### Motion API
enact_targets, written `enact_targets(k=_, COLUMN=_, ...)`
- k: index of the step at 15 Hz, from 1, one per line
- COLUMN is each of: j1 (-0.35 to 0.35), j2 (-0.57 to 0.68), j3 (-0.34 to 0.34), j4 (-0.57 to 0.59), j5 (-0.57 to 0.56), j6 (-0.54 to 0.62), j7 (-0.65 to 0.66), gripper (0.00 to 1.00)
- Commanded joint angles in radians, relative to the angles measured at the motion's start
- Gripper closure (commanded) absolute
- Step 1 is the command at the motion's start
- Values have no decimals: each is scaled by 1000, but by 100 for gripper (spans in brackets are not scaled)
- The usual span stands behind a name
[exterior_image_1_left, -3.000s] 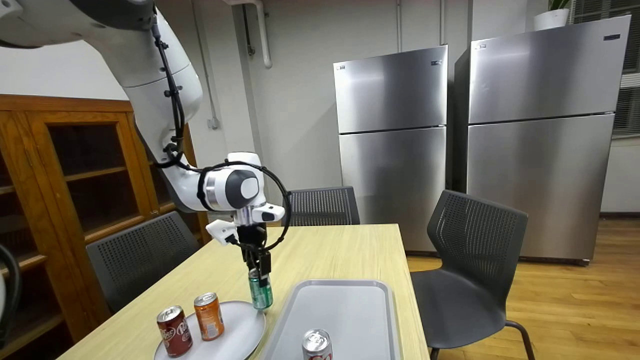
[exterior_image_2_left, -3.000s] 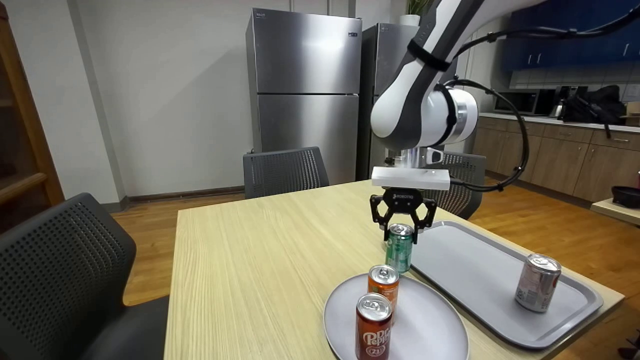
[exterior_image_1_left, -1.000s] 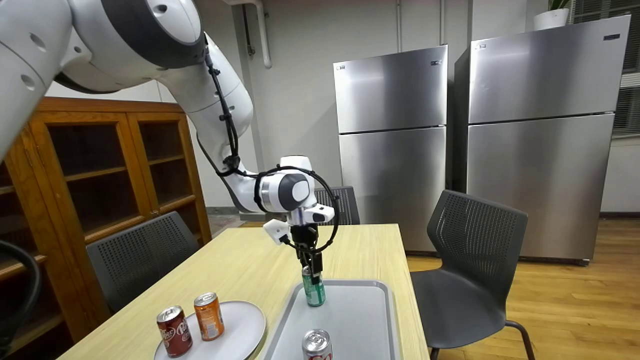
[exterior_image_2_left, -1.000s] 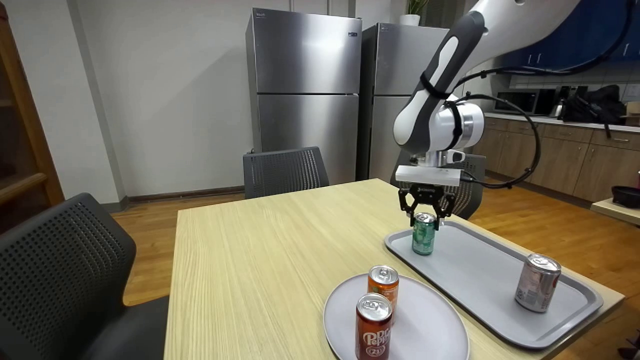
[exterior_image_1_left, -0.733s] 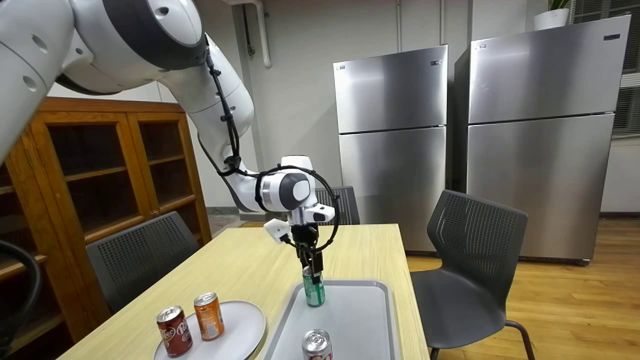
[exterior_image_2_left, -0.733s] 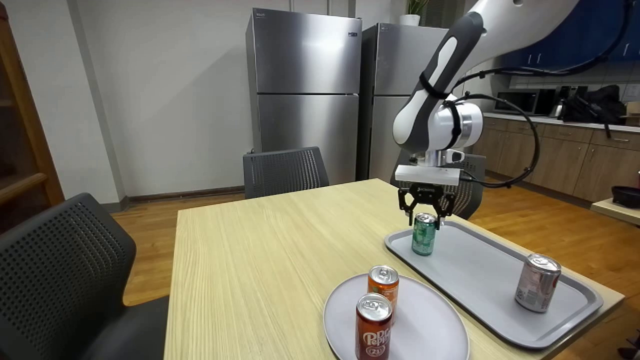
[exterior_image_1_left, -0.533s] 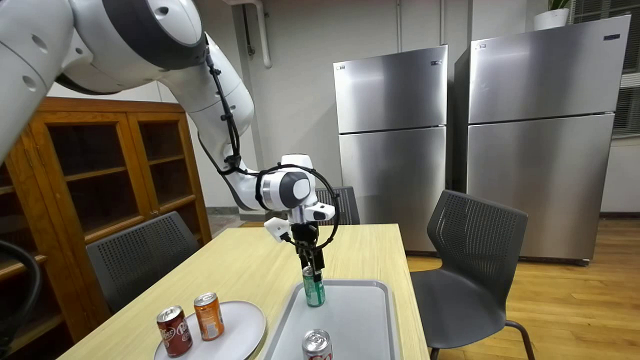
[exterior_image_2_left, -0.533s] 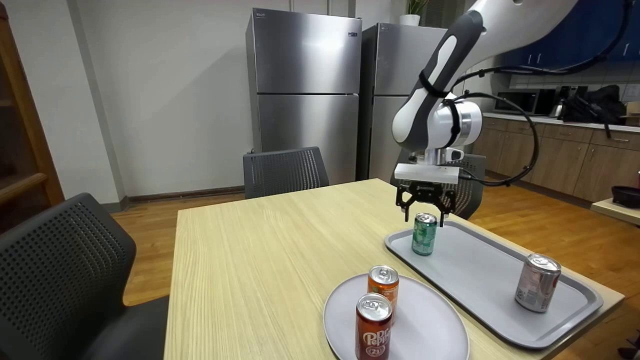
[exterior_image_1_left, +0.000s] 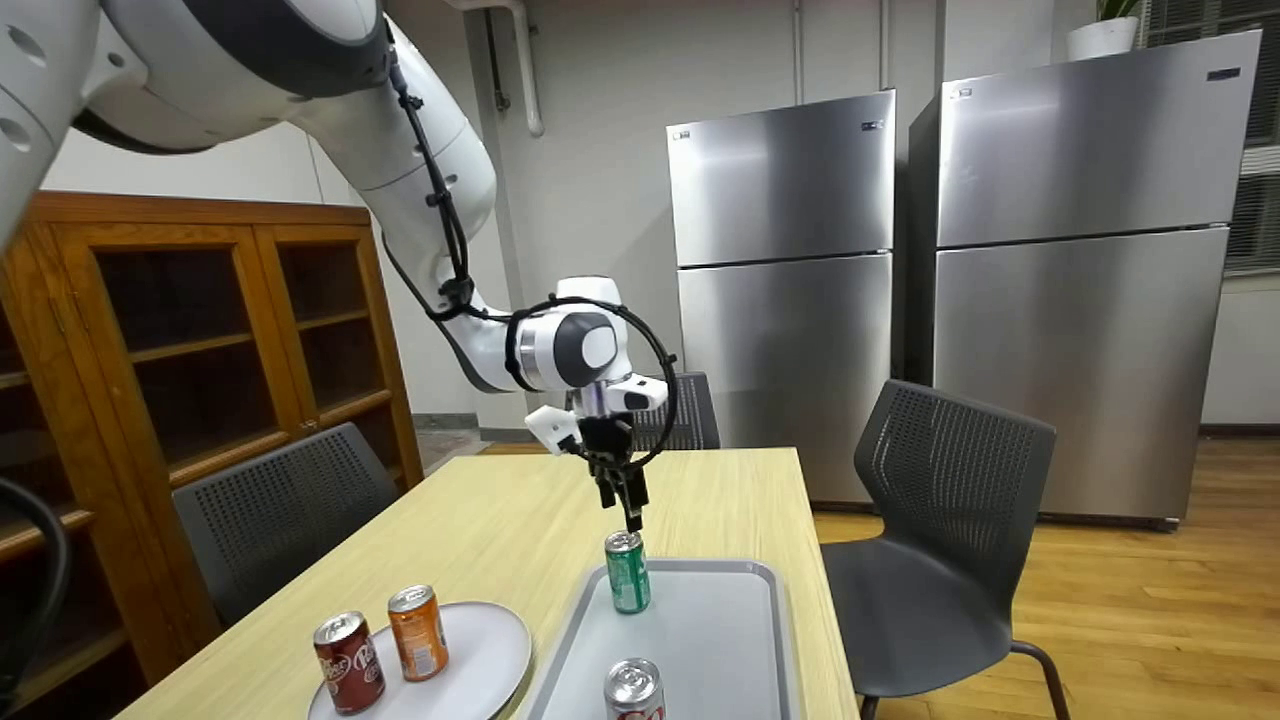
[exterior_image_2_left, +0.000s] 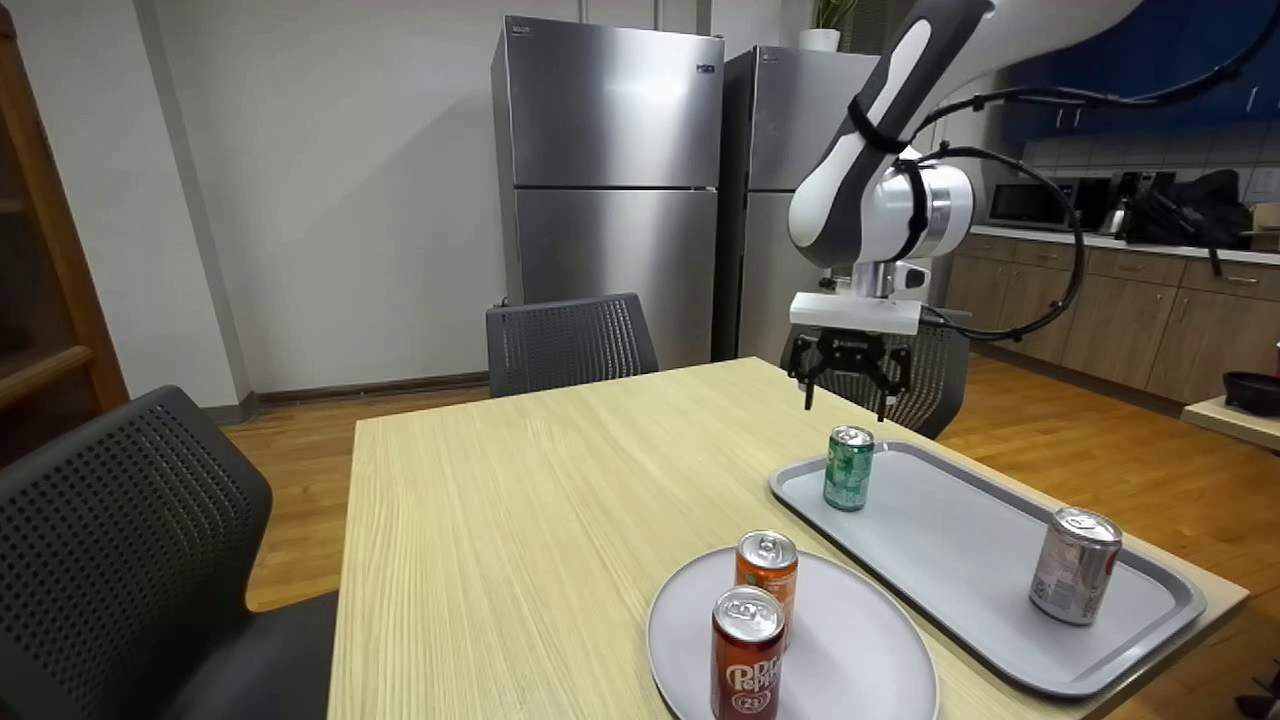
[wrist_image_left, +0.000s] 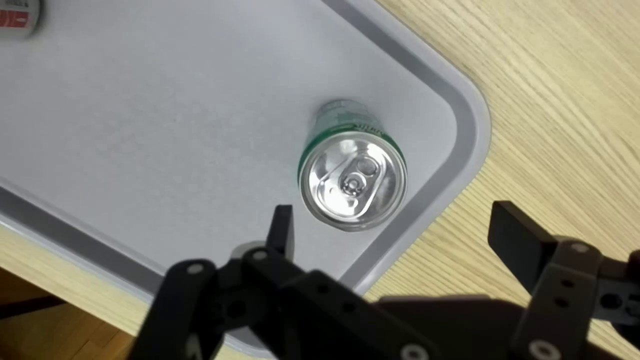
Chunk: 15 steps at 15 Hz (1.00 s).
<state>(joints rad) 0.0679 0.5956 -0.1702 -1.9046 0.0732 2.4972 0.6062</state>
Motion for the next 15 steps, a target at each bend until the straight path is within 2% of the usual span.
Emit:
enact_targets(k=1, j1=3, j2=-110, j3=5, j4=-90, j5=-16, j6=-21, j7=-44, gripper=0)
enact_targets(k=7, j1=23, j2=-208, j3=20, j4=-192, j5=-29, j6=-9, j7=-88, gripper=0)
enact_targets(k=15, j1=55, j2=-302, j3=76, j4=-317, j5=-48, j6=-7, j7=-120, gripper=0)
